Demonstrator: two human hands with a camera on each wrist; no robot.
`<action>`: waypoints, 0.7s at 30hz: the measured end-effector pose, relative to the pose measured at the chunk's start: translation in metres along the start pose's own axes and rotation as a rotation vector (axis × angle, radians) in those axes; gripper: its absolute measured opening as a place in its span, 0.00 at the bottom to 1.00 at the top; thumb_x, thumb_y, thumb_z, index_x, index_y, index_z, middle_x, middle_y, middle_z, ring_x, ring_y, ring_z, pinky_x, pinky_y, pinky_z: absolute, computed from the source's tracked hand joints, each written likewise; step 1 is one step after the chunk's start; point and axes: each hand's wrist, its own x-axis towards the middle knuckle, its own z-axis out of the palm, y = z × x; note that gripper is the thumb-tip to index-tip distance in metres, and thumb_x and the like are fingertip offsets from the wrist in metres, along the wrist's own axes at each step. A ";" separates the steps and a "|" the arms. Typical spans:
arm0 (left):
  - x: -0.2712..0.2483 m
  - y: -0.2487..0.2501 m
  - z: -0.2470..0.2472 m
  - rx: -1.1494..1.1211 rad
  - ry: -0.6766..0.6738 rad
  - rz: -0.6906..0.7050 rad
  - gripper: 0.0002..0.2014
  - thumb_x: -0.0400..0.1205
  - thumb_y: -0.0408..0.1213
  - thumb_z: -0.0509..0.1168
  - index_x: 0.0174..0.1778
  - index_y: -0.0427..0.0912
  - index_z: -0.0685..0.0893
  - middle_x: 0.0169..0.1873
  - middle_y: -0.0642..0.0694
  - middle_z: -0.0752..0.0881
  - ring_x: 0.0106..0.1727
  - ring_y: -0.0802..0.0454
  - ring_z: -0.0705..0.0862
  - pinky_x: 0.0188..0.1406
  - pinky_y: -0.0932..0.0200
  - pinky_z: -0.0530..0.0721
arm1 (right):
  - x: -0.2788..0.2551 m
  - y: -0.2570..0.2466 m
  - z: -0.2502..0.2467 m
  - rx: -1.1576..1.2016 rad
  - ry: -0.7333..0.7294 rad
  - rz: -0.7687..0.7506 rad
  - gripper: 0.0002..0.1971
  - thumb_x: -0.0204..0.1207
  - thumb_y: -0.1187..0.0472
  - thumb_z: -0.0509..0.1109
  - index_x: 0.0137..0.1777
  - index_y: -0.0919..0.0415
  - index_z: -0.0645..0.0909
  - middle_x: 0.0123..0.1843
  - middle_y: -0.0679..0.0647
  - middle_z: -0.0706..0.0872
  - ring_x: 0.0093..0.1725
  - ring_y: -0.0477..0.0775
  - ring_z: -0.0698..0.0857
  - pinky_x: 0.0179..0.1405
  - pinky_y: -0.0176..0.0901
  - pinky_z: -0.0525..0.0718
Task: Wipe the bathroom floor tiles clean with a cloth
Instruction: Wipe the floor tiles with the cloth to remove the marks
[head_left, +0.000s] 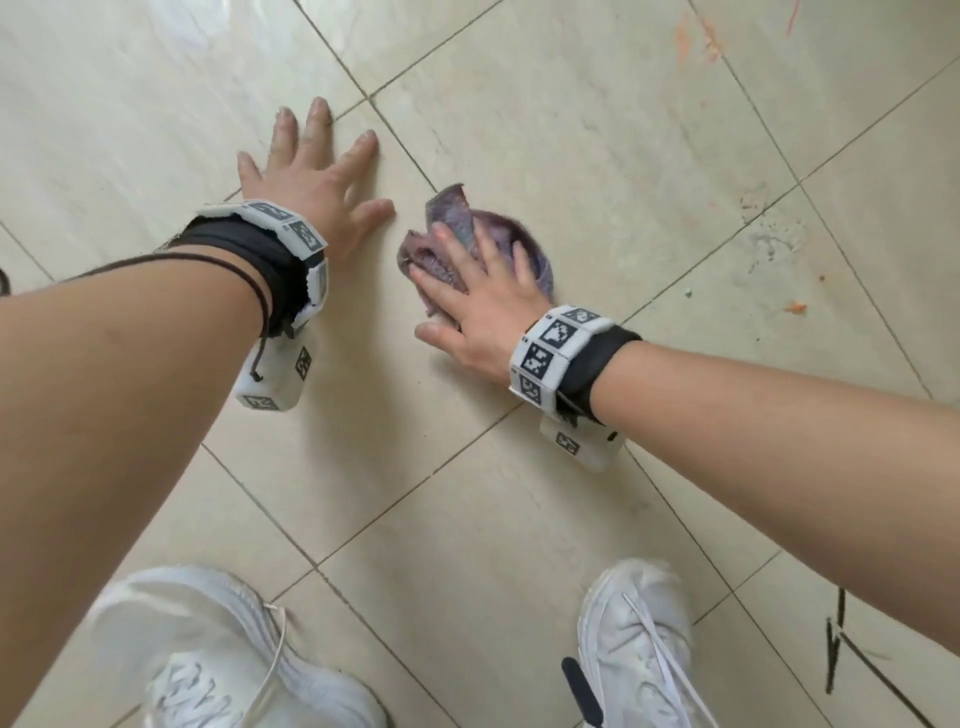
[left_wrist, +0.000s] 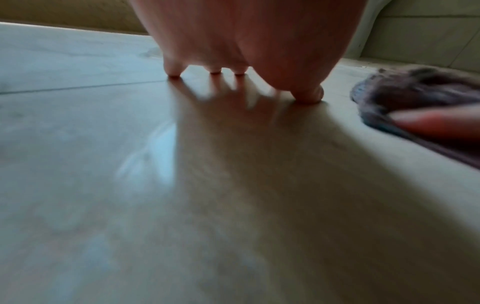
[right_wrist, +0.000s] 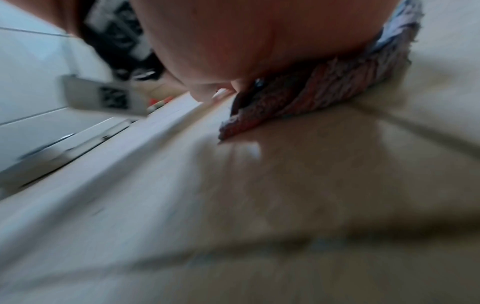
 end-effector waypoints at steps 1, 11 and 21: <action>0.000 -0.006 -0.001 -0.006 0.000 -0.012 0.35 0.84 0.65 0.53 0.85 0.65 0.45 0.86 0.50 0.36 0.86 0.44 0.36 0.80 0.27 0.46 | -0.009 -0.008 0.009 -0.035 -0.041 -0.064 0.33 0.83 0.33 0.47 0.85 0.37 0.44 0.85 0.47 0.28 0.83 0.60 0.27 0.79 0.70 0.33; -0.016 -0.026 0.010 -0.108 0.034 -0.144 0.36 0.84 0.63 0.56 0.85 0.65 0.46 0.86 0.51 0.35 0.86 0.44 0.36 0.80 0.27 0.46 | 0.000 -0.014 0.008 -0.123 -0.075 -0.158 0.33 0.82 0.33 0.49 0.84 0.35 0.43 0.86 0.46 0.29 0.83 0.59 0.28 0.78 0.72 0.35; -0.071 -0.033 0.053 -0.162 0.055 -0.279 0.33 0.86 0.62 0.51 0.86 0.62 0.48 0.86 0.44 0.35 0.85 0.40 0.34 0.78 0.25 0.43 | -0.040 -0.042 0.062 -0.328 -0.164 -0.526 0.32 0.84 0.35 0.49 0.85 0.39 0.49 0.87 0.48 0.32 0.84 0.60 0.31 0.79 0.70 0.38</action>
